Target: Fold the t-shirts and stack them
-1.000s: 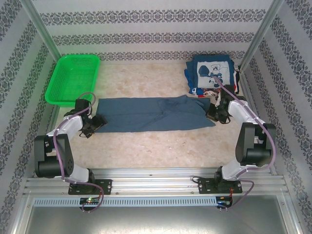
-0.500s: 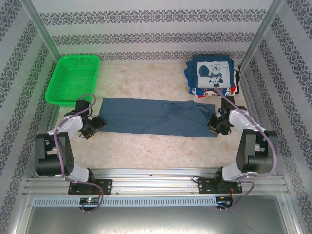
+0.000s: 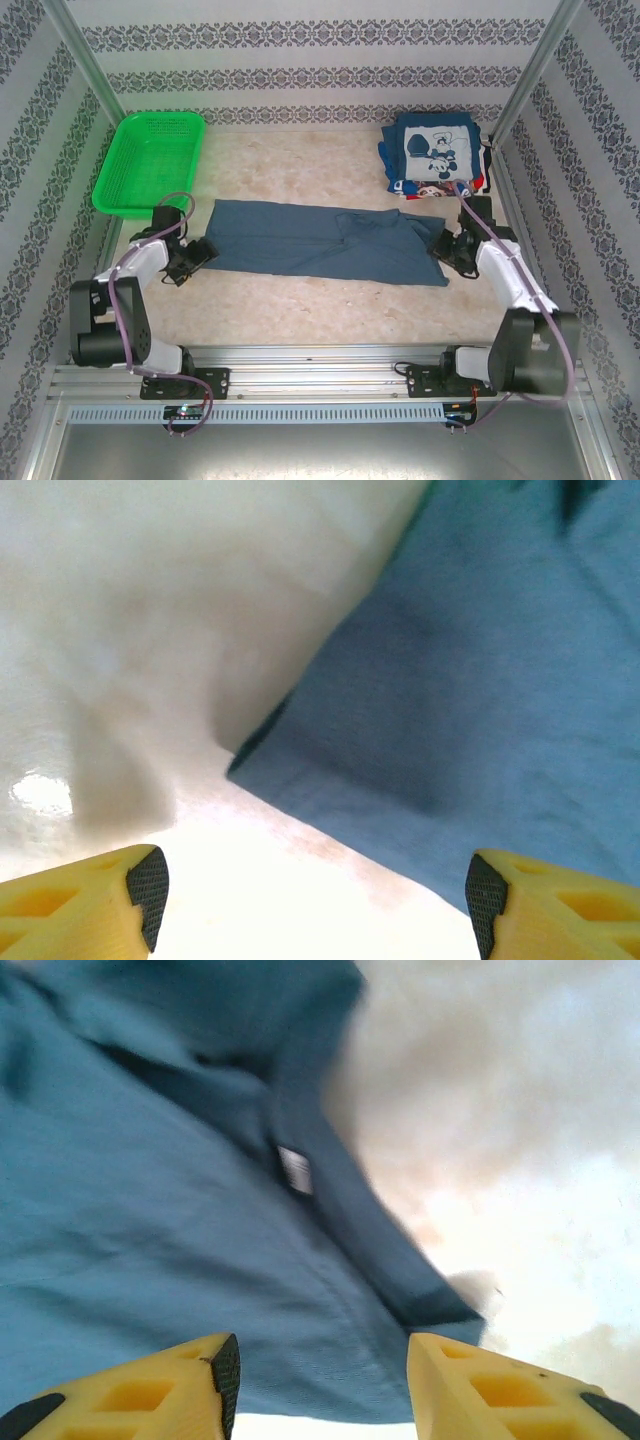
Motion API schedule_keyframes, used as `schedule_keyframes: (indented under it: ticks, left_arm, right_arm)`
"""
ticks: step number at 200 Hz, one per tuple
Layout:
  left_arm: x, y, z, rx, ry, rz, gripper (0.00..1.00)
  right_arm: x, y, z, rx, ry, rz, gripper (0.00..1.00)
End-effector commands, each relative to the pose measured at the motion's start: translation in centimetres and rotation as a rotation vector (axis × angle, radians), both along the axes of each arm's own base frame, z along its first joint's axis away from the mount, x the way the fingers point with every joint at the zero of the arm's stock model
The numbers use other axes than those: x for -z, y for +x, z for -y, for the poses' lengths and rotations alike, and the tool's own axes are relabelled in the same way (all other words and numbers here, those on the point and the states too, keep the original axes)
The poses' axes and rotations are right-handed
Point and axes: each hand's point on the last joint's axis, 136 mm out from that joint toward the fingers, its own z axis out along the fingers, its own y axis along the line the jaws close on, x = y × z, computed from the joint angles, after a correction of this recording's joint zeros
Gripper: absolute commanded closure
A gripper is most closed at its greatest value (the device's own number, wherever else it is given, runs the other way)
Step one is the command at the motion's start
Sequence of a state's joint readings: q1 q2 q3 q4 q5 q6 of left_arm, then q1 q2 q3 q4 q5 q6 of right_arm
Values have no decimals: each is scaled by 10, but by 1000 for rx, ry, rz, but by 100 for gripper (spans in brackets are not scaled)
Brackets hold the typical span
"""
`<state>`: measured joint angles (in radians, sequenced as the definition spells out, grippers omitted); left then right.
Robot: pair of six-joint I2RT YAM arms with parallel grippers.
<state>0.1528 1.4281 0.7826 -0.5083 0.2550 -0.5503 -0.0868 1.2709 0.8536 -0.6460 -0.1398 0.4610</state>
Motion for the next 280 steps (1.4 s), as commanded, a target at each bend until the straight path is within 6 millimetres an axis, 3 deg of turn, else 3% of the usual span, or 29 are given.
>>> schedule_keyframes:
  ticks: [1, 16, 44, 89, 123, 179, 206, 231, 259, 280]
  left_arm:
    - [-31, 10, 5, 17, -31, 113, 20]
    - [-51, 17, 9, 29, -38, 177, 20]
    - [-86, 25, 17, 68, -44, 276, 19]
    - [-131, 25, 28, 136, -17, 373, 18]
    - [-140, 20, 28, 134, -12, 372, 18]
    - [-134, 13, 25, 135, 5, 345, 18]
    - [-132, 10, 24, 136, 14, 333, 18]
    - [-131, 9, 23, 136, 20, 326, 18]
    - [-129, 7, 21, 133, 35, 320, 18]
    - [-128, 7, 21, 126, 30, 322, 18]
  right_arm:
    - [-35, 33, -29, -84, 60, 137, 51]
    - [-33, 45, -51, -133, 106, 108, 59]
    - [-9, 64, -85, -199, 102, 31, 82]
    - [41, 93, -99, -175, 64, -69, 92]
    - [55, 117, -92, -159, 3, -85, 93]
    - [75, 160, -96, -157, -9, -123, 93]
    - [73, 183, -102, -150, 11, -82, 91]
    - [49, 196, -115, -170, 57, -10, 88]
    - [21, 177, -120, -196, 52, 23, 87]
    - [14, 154, -124, -204, 91, 19, 87]
